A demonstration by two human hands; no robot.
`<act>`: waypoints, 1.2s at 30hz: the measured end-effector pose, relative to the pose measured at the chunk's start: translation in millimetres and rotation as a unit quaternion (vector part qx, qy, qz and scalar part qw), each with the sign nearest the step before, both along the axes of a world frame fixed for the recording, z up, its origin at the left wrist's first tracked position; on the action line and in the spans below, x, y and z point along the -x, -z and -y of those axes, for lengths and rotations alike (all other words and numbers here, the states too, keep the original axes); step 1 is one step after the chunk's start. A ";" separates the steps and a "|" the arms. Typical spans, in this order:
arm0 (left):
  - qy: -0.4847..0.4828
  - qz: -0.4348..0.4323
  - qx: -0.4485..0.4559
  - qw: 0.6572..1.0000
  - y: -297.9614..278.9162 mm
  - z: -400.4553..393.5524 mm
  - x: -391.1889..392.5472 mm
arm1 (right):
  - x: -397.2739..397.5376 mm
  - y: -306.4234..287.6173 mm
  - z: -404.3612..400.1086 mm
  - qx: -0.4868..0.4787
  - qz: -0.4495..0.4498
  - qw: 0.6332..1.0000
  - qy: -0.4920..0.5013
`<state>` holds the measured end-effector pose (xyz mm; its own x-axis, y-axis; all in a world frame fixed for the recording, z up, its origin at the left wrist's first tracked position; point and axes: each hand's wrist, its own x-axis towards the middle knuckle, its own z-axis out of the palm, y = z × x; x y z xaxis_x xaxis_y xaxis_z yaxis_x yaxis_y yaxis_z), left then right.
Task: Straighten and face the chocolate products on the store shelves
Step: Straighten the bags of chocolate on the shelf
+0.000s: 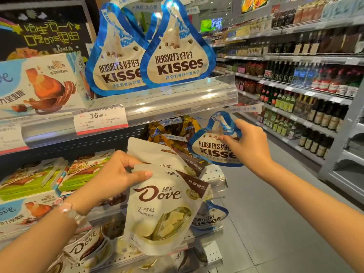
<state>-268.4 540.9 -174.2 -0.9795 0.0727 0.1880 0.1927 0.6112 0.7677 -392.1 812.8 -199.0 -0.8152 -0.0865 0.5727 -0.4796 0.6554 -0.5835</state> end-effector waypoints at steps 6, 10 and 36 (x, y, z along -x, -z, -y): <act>0.019 -0.008 -0.012 1.000 -12.8 6.2 4.6 | -24.7 -46.7 -9.5 0.000 -0.029 0.998 -0.048; 0.029 -0.014 -0.022 0.999 -20.3 11.7 3.6 | -36.5 -86.7 -5.3 0.017 -0.065 0.994 -0.085; -0.035 -0.037 -0.018 0.999 -46.7 28.9 -42.9 | 13.1 -220.6 138.3 0.021 -0.037 0.964 -0.263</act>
<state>-225.6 512.0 -127.5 -0.9650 -0.0043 0.2622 0.2076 0.5983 0.7739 -405.2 674.5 21.6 -0.6206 -0.4523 0.6405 -0.7811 0.2855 -0.5553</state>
